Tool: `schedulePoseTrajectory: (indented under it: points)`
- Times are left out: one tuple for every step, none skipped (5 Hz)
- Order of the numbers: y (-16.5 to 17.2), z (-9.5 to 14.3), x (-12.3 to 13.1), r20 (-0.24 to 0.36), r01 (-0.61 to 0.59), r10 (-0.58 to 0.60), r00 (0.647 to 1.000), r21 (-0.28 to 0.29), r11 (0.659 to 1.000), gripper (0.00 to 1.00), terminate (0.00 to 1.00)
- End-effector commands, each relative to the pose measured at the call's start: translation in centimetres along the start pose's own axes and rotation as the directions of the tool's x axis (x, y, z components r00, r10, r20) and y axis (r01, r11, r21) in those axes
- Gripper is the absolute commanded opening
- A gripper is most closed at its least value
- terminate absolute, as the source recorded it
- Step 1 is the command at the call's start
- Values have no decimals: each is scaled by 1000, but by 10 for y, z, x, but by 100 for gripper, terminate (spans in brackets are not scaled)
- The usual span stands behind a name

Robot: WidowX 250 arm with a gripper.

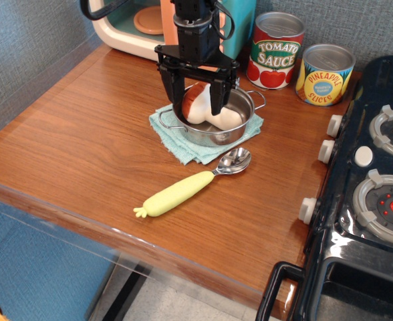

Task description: Put the spoon to the left of the metal pot.

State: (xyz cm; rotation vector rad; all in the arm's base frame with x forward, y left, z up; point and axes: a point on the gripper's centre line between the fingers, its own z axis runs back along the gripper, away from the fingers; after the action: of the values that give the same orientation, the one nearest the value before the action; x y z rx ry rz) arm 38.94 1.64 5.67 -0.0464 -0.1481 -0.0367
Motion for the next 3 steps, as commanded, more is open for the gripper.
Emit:
schedulePoseTrajectory:
  points:
    - [-29, 79, -25, 207, 128, -121, 971, -20, 992, 100, 0]
    - [-46, 64, -53, 128, 192, -195, 972, 31, 981, 100, 0]
    - [-43, 37, -72, 51, 253, -257, 965, 71, 965, 100, 0]
